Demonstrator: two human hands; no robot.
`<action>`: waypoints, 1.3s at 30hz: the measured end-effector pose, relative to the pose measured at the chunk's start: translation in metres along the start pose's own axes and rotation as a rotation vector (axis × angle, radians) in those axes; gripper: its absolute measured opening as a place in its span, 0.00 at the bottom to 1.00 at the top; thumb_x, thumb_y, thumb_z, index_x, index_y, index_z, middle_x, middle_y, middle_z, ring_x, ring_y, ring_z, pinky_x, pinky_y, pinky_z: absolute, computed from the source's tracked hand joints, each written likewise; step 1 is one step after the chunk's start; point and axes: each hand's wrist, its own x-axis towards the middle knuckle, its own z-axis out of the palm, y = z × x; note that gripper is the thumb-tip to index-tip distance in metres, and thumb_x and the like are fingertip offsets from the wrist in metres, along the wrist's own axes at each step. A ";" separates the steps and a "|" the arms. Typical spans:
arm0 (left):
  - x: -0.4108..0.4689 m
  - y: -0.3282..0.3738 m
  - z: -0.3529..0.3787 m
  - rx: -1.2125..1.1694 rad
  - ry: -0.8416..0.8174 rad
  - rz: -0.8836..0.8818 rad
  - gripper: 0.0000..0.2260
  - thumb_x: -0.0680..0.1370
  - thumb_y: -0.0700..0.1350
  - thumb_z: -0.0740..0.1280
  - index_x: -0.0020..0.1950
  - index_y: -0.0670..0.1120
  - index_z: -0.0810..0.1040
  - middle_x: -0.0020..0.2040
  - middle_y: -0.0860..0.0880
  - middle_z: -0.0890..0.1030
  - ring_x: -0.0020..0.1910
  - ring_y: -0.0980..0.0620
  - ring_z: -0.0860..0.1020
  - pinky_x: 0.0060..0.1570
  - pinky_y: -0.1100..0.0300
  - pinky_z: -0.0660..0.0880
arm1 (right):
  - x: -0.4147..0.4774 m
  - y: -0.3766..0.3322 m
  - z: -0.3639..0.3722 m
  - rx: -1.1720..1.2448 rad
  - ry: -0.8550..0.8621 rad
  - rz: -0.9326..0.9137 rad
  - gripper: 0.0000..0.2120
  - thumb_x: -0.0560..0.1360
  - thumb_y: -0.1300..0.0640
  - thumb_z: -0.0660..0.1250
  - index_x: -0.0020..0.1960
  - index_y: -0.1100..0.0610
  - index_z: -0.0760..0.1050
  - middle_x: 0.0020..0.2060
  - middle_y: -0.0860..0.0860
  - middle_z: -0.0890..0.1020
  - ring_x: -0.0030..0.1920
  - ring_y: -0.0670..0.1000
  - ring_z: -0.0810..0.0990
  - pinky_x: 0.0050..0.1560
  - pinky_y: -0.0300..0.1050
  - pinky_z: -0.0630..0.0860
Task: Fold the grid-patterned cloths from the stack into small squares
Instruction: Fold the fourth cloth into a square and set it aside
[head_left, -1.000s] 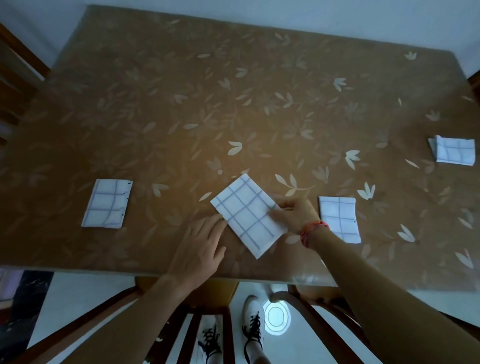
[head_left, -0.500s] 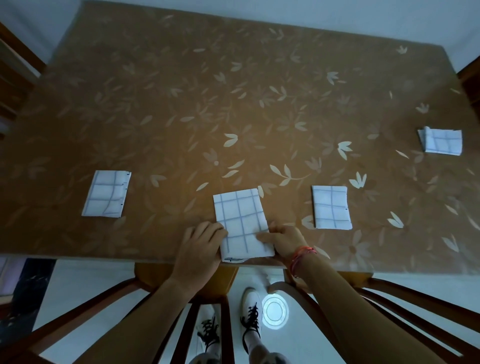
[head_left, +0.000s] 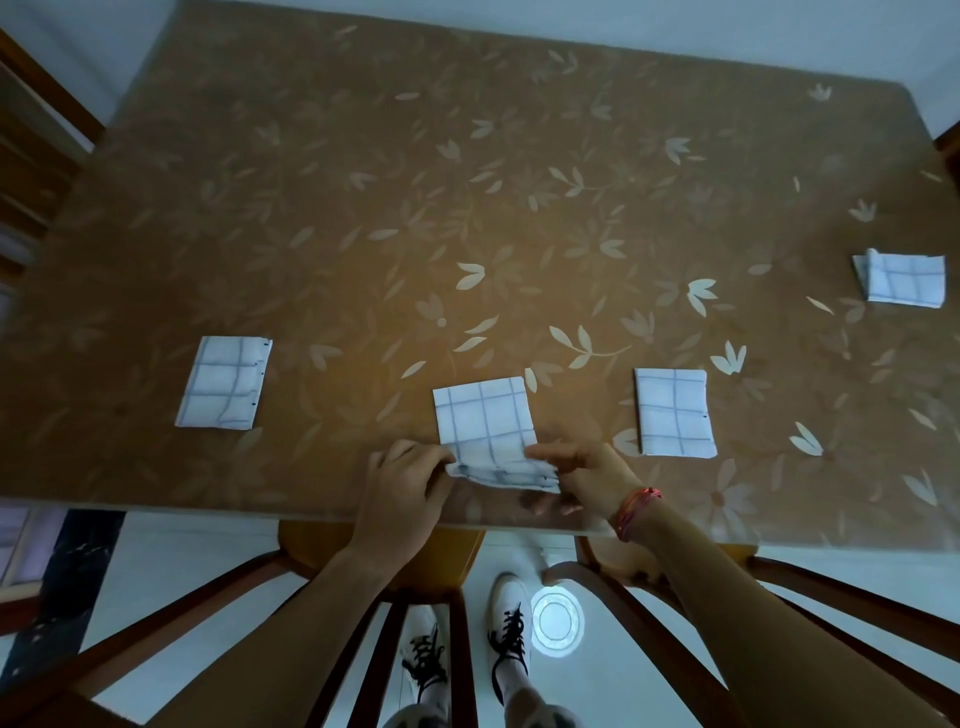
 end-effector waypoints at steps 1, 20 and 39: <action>0.002 0.000 -0.001 -0.001 -0.005 -0.023 0.12 0.78 0.54 0.59 0.51 0.52 0.80 0.46 0.58 0.80 0.50 0.57 0.73 0.46 0.58 0.62 | 0.000 0.000 -0.001 -0.054 0.001 -0.037 0.24 0.73 0.75 0.58 0.55 0.51 0.82 0.41 0.54 0.85 0.33 0.54 0.84 0.29 0.37 0.76; 0.035 -0.004 0.002 -0.122 0.041 -0.249 0.08 0.77 0.48 0.68 0.56 0.50 0.76 0.49 0.52 0.80 0.49 0.53 0.76 0.50 0.50 0.77 | 0.044 -0.022 -0.001 -0.423 0.284 -0.146 0.07 0.69 0.46 0.73 0.39 0.49 0.81 0.33 0.44 0.83 0.38 0.43 0.82 0.40 0.39 0.79; 0.043 -0.022 0.001 0.405 -0.179 0.147 0.21 0.81 0.48 0.52 0.71 0.42 0.70 0.73 0.45 0.69 0.74 0.47 0.64 0.62 0.46 0.70 | 0.051 -0.038 0.004 -0.581 0.457 -0.098 0.14 0.69 0.38 0.69 0.38 0.48 0.74 0.35 0.44 0.82 0.37 0.48 0.80 0.39 0.46 0.80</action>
